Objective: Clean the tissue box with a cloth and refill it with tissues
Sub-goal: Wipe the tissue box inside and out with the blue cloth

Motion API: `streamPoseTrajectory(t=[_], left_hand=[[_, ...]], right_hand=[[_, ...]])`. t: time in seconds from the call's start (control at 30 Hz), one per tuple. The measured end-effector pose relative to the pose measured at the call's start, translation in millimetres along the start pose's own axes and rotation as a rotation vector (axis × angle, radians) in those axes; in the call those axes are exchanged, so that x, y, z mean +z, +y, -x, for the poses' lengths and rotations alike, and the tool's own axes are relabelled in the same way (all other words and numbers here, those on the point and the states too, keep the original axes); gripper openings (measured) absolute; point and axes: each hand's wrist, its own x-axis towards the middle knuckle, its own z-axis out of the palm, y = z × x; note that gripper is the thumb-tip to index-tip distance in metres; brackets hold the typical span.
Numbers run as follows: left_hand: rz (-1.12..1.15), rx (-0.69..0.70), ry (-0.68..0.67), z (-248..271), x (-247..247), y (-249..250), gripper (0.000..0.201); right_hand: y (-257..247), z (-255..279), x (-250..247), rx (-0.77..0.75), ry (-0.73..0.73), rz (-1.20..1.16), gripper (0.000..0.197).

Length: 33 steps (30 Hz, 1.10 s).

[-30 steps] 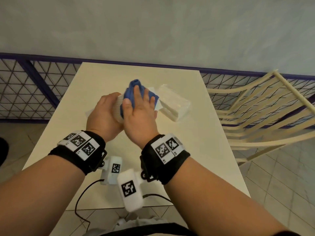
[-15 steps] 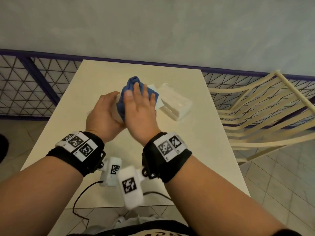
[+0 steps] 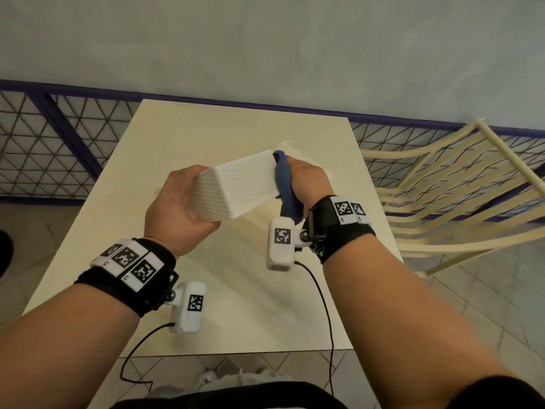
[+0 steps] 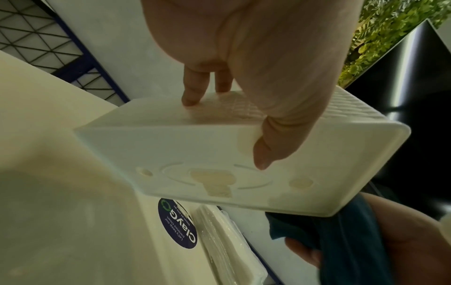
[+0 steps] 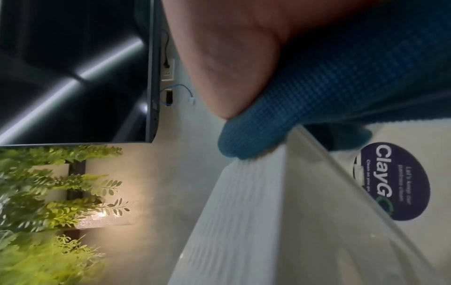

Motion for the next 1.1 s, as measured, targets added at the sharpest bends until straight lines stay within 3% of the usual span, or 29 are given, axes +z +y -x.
streamPoseTrajectory(t=[0.17, 0.3, 0.47, 0.6, 0.7, 0.83, 0.93, 1.1], left_hand=[[-0.043, 0.052, -0.027, 3, 8, -3, 0.07], [-0.348, 0.254, -0.018, 9, 24, -20, 0.062], [-0.597, 0.33, -0.039, 19, 54, -49, 0.066], [-0.682, 0.378, -0.133, 24, 77, -54, 0.071], [-0.731, 0.363, -0.195, 23, 90, -52, 0.076], [-0.758, 0.28, -0.279, 25, 105, -55, 0.079], [-0.783, 0.19, -0.416, 31, 108, -58, 0.078], [-0.795, 0.121, -0.512, 33, 110, -56, 0.081]], right_hand=[[9, 7, -11, -0.125, -0.028, 0.316, 0.036], [40, 23, -17, -0.096, 0.02, -0.054, 0.036], [88, 39, -20, -0.106, -0.106, 0.253, 0.045], [132, 31, -19, 0.03, -0.246, 0.577, 0.059], [152, 30, -8, 0.168, -0.281, 0.861, 0.068], [161, 33, 19, 0.248, -0.284, 0.797, 0.076], [171, 29, 32, 0.282, -0.298, 0.825, 0.079], [179, 16, 20, 0.321, -0.239, 0.866, 0.079]])
